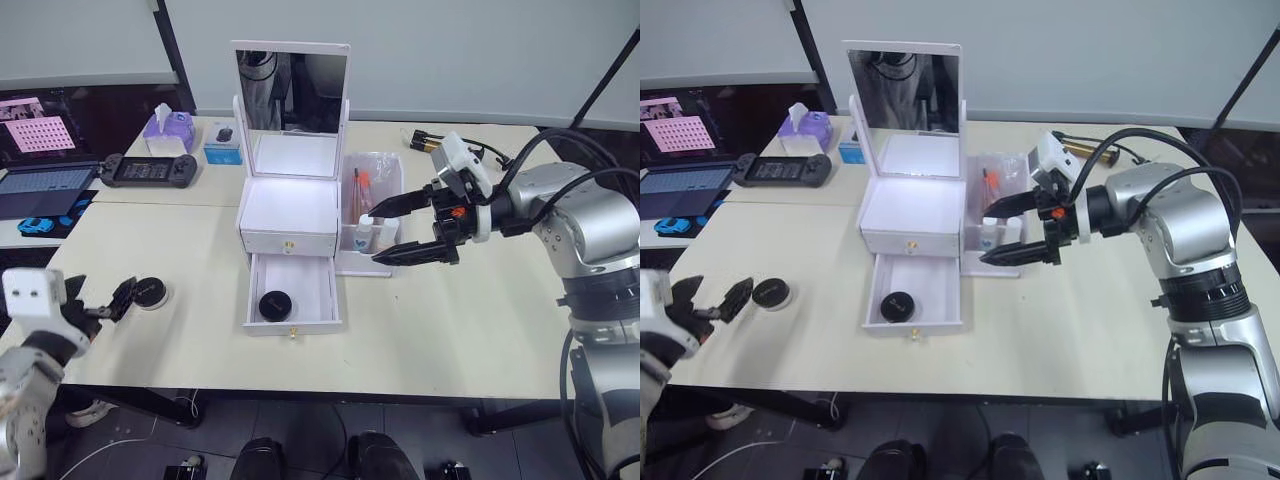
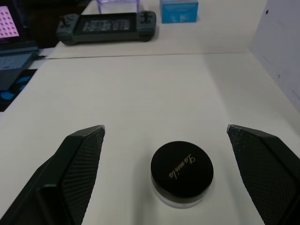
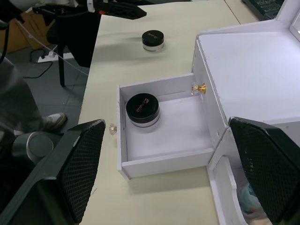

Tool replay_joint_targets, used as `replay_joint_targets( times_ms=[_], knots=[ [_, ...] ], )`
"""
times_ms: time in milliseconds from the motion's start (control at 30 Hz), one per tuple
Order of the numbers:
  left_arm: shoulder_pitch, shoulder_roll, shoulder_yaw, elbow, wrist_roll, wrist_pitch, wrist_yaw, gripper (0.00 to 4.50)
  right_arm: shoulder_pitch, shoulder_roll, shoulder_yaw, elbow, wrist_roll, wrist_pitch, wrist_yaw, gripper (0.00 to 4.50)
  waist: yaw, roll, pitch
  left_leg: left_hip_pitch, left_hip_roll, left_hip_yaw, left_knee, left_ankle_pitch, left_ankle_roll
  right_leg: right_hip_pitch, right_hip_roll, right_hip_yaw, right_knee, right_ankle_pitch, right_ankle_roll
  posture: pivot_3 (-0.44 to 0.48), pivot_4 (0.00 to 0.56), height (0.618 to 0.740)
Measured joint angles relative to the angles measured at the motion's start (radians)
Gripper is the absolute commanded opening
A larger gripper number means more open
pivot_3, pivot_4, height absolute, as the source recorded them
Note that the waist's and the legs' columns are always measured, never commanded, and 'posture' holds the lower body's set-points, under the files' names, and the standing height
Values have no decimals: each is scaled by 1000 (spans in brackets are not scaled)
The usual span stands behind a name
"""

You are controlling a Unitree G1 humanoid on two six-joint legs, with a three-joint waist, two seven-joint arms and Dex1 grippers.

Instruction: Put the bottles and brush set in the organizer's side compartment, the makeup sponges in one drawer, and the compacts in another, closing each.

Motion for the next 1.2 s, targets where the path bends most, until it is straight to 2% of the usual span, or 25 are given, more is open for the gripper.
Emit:
replay_joint_targets(
  times_ms=[33, 233, 400, 633, 733, 833, 1067, 1200],
  knots=[
    [-32, 23, -31, 31, 9, 29, -4, 4493, 1, -2, -1, -1, 0, 3, -3, 4500, -1, 0, 0, 0, 0, 0, 0, 0, 0, 0, 0, 0, 0, 0, 0, 0, 150, 725],
    [-163, 29, -122, 121, 12, 141, -13, 4493, 27, -18, -9, -43, 2, 29, -12, 4500, -1, 0, 0, 0, 0, 2, 0, 0, 0, 0, 0, 0, 0, 0, 0, 0, 150, 725],
    [-166, 45, -164, 157, 29, 218, -10, 4493, 39, -37, -26, -65, 4, 62, -27, 4500, -3, 0, 0, 0, 0, 2, -1, 0, 0, -1, 0, 0, 1, 0, -1, 0, 150, 725],
    [-177, 45, -214, 204, 78, 216, -11, 4493, 54, -41, -31, -103, 22, 89, -46, 4500, 1, 0, 0, 0, 0, 2, 0, 0, -1, -1, 0, 0, 1, 0, 0, 0, 150, 725],
    [-189, 45, -217, 205, 87, 216, -12, 3924, 55, -43, -31, -103, 27, 89, -52, 4500, 2, 0, 0, 0, 0, 2, 0, 0, -1, -1, -1, 0, 1, 0, 0, 0, 150, 725],
    [-194, 45, -217, 205, 89, 214, -13, 2990, 55, -51, -31, -103, 28, 90, -59, 4500, 1, 0, 0, 0, 0, 2, 0, 0, -1, -1, 0, 0, 1, 0, 0, 0, 150, 725],
    [-194, 54, -219, 203, 110, 178, -40, 2921, 54, -53, -31, -103, 32, 94, -68, 4500, 1, 0, 0, 0, 0, 2, 0, 0, -1, -1, 0, 0, 1, 0, 0, 0, 150, 725],
    [-208, 113, -221, 179, 97, 170, -136, 2921, 53, -54, -31, -103, 37, 97, -68, 4500, 2, 0, 0, -1, 0, 2, 0, 0, -1, -1, -1, 0, 1, 0, 0, 0, 150, 725]
  ],
)
